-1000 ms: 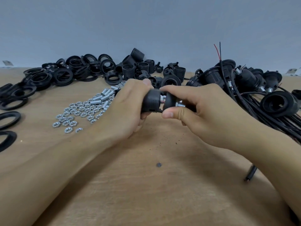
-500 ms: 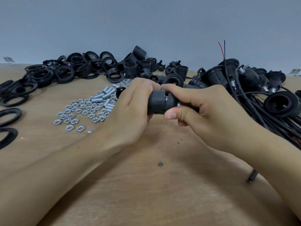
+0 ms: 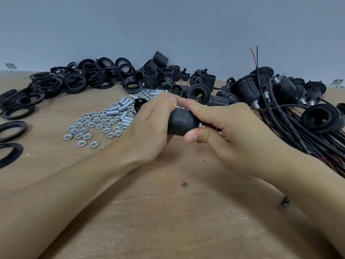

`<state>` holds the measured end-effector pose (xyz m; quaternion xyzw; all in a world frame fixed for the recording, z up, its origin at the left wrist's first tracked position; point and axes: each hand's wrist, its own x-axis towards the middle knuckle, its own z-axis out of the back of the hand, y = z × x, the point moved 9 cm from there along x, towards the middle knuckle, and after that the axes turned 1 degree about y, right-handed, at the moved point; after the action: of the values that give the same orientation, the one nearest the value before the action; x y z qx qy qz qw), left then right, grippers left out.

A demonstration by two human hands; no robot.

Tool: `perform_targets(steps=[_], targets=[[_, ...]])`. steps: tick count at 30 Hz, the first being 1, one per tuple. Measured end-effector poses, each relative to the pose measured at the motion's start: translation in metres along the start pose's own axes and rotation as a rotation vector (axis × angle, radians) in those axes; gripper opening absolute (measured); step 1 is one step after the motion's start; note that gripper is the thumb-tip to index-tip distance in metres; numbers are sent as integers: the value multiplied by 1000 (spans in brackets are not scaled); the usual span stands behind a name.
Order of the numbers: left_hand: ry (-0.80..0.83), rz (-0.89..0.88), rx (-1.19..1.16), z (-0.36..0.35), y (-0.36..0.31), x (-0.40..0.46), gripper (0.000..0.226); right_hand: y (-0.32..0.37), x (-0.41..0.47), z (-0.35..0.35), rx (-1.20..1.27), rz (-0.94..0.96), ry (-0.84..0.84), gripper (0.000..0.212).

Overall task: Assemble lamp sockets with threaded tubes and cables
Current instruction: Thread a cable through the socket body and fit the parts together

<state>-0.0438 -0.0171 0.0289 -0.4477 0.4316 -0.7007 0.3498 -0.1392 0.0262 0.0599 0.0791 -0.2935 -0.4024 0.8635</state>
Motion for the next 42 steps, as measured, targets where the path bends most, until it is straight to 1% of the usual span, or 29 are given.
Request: perform_targets(steps=[2, 3, 6, 9, 11, 13, 15, 17, 19, 21, 23, 24, 26, 29, 31, 35, 37, 39, 41, 42], targets=[[3, 41, 71, 1, 6, 2, 37, -4, 1, -4, 16, -19, 19, 53], [-10, 34, 99, 3, 6, 4, 37, -6, 1, -5, 31, -25, 25, 52], [-121, -39, 240, 17, -5, 4, 39, -9, 2, -1, 79, -43, 1, 48], [-213, -160, 441, 28, -19, 1, 46, -18, 2, 5, 31, -91, -53, 39], [-316, -209, 613, 42, -22, 2, 38, -29, 1, 16, -6, -150, -138, 35], [-403, -171, 819, 60, -17, 8, 22, -38, -3, 30, -7, -209, -266, 33], [-415, -110, 948, 75, -5, 14, 18, -46, -7, 43, -8, -261, -398, 33], [-397, -97, 987, 82, 4, 18, 21, -52, -12, 54, 10, -288, -515, 34], [-378, -124, 995, 81, 6, 19, 22, -59, -16, 61, 42, -328, -591, 35], [-383, -173, 994, 77, 2, 18, 19, -67, -20, 64, 64, -369, -623, 34], [-418, -170, 1017, 80, -1, 18, 19, -71, -21, 65, 75, -389, -633, 33], [-437, -130, 1034, 86, 0, 19, 22, -72, -21, 65, 77, -396, -632, 32], [-468, 16, 1080, 103, 9, 20, 30, -74, -21, 64, 70, -410, -625, 33], [-508, 268, 1246, 130, 25, 17, 38, -75, -21, 60, 60, -426, -595, 33], [-503, 383, 1316, 144, 34, 15, 44, -74, -19, 56, 58, -426, -560, 32], [-449, 465, 1296, 163, 51, 16, 49, -74, -16, 43, 60, -450, -445, 34], [-516, 559, 1269, 183, 58, 9, 52, -75, -14, 38, 50, -454, -411, 35], [-556, 701, 1230, 202, 67, -1, 54, -77, -14, 37, 42, -462, -397, 36], [-530, 809, 1196, 208, 75, -7, 57, -79, -15, 38, 42, -469, -389, 36], [-519, 814, 1180, 208, 76, -7, 56, -79, -15, 37, 43, -466, -386, 36]])
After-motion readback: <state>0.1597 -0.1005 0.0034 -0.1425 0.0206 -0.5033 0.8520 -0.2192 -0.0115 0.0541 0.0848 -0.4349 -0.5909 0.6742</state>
